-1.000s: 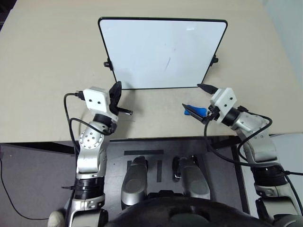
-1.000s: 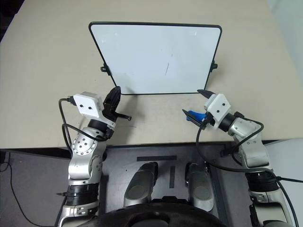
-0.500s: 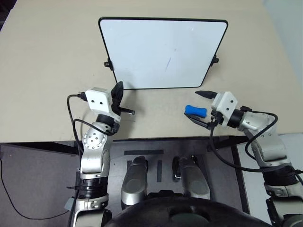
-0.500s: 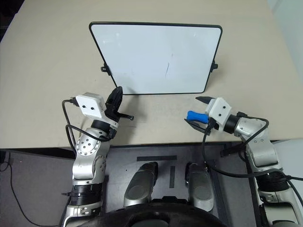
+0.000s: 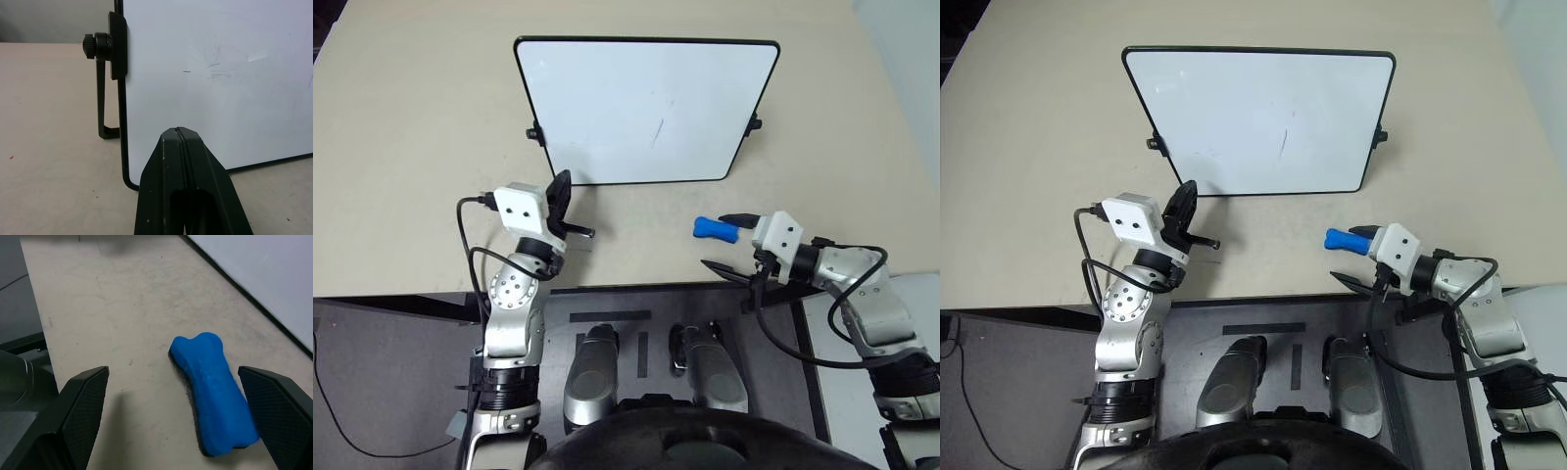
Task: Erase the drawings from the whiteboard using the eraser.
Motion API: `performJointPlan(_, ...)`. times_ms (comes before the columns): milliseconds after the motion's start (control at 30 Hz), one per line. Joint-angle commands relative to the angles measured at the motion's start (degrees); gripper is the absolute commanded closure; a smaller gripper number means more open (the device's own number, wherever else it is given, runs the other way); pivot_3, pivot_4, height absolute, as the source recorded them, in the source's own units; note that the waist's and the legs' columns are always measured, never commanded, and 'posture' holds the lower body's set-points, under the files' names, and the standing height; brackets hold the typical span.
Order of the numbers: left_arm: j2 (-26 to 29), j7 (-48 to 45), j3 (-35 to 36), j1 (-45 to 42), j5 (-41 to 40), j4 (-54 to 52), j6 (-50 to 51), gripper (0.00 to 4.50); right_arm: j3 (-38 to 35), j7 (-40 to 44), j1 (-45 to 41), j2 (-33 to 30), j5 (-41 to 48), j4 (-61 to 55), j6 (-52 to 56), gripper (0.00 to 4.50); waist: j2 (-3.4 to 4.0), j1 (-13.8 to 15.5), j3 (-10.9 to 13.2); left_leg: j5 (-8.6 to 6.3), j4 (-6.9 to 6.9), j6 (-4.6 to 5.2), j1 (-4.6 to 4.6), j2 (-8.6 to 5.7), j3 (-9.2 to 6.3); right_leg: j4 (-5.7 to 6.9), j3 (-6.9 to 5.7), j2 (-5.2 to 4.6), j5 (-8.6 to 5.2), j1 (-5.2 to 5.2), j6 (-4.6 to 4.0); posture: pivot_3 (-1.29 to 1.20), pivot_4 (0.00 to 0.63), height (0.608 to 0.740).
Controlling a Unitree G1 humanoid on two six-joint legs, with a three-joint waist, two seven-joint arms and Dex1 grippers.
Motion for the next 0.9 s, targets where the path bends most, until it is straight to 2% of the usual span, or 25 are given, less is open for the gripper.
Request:
performJointPlan(33,-0.3,0.1,-0.3,-0.9,0.0,-0.3,-2.0,4.5,0.5,0.1,-1.6,0.5,-0.9,1.6,-0.6,0.03,0.0,0.0,0.0,-0.01,0.01,0.02,0.01,0.0,0.03,0.0,0.01,0.0,0.01,0.0,-0.02,0.0,0.15,0.74)
performJointPlan(167,-0.4,0.1,-0.3,-1.5,0.0,0.6,-2.6,4.5,1.1,-0.3,-3.1,1.5,-2.0,4.5,-1.4,0.03,0.0,0.0,0.0,-0.05,0.0,0.06,0.03,0.02,0.06,0.01,0.04,-0.01,0.07,-0.01,-0.11,0.0,0.15,0.74)
performJointPlan(267,-0.5,0.1,-0.3,-1.7,0.1,1.0,-3.0,4.5,1.1,-0.6,-3.8,2.1,-2.6,5.8,-2.0,0.62,-0.01,0.0,0.0,-0.1,0.0,0.09,0.03,0.03,0.06,0.01,0.06,-0.03,0.19,-0.01,-0.31,0.0,0.15,0.74)
performJointPlan(567,-0.3,0.3,-0.1,-2.1,0.2,1.5,-3.4,4.5,0.7,-1.2,-4.6,2.9,-3.2,7.4,-3.7,3.73,-0.03,-0.1,0.0,-0.22,-0.01,0.08,0.11,0.03,0.19,0.01,0.08,-0.01,0.17,0.0,-0.31,0.0,0.15,0.74)
performJointPlan(633,-0.3,0.3,-0.1,-2.2,0.2,1.5,-3.4,4.5,0.7,-1.4,-4.7,3.0,-3.5,7.6,-4.2,4.29,-0.03,-0.1,0.0,-0.23,-0.01,0.08,0.11,0.03,0.18,0.01,0.09,-0.01,0.16,0.0,-0.31,0.0,0.15,0.74)
performJointPlan(667,-0.3,0.3,-0.1,-2.3,0.2,1.4,-3.4,4.5,0.7,-1.5,-4.8,3.0,-3.6,7.6,-4.5,4.41,-0.03,-0.1,0.0,-0.22,0.0,0.08,0.11,0.04,0.19,0.01,0.1,-0.01,0.16,0.0,-0.31,0.0,0.15,0.74)
performJointPlan(900,-0.1,0.3,0.0,-2.5,0.2,1.6,-3.2,4.5,1.1,-2.7,-9.1,4.8,-5.3,4.6,-7.8,4.42,-0.02,-0.2,0.0,-0.21,0.01,0.11,0.16,0.09,0.22,0.03,0.15,-0.02,0.2,0.0,-0.36,0.0,0.15,0.74)
